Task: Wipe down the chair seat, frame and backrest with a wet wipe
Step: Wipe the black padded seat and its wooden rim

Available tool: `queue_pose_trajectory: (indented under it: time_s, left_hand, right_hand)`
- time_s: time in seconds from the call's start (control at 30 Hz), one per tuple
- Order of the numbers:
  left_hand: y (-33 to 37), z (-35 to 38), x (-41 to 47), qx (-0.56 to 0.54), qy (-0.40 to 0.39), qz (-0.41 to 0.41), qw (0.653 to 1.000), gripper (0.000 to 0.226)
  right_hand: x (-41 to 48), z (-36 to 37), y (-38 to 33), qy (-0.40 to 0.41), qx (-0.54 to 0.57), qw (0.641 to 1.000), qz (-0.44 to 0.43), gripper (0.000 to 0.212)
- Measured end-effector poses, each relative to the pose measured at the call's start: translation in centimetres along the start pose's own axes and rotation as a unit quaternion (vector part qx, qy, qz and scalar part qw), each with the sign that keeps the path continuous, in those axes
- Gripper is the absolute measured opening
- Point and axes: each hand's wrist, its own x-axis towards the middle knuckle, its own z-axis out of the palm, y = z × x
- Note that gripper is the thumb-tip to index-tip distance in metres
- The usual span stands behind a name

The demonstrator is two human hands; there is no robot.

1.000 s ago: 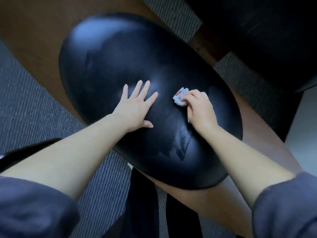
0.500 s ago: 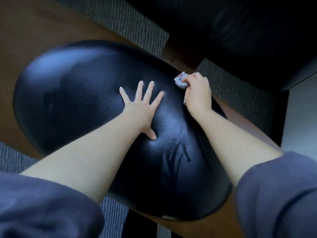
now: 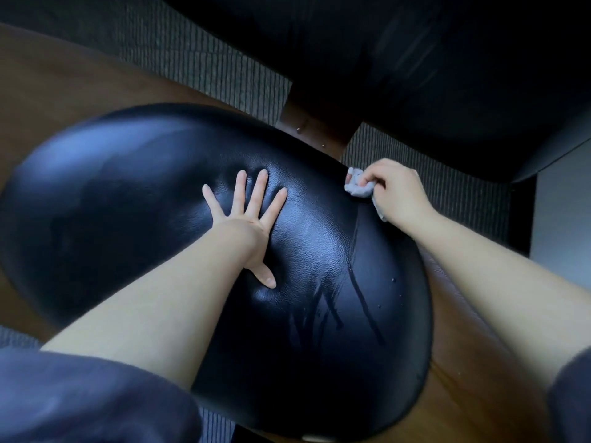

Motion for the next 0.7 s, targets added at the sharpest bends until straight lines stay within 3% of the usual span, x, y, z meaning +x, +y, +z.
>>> queue_pose_trajectory:
  time_s: [0.17,0.4,0.6,0.7]
  left_hand:
    - [0.0,0.1,0.2,0.0,-0.005,-0.001,1.0,0.156]
    - [0.2,-0.2,0.3,-0.003,-0.019,-0.013,1.0,0.156]
    - [0.4,0.1,0.4,0.006,-0.014,-0.018,1.0,0.156]
    - [0.4,-0.1,0.1,0.005,-0.002,-0.014,1.0,0.157]
  right_hand:
    - [3.9,2.9,-2.0,0.03,0.013,0.999,0.008,0.031]
    - [-2.6,-0.8,1.6,0.035,0.006,0.998,0.046,0.035]
    - [-0.9,2.0,0.8,0.099,0.006,0.995,0.002,0.036]
    - [-4.8,1.2,1.1,0.063,-0.041,0.995,-0.065,0.034]
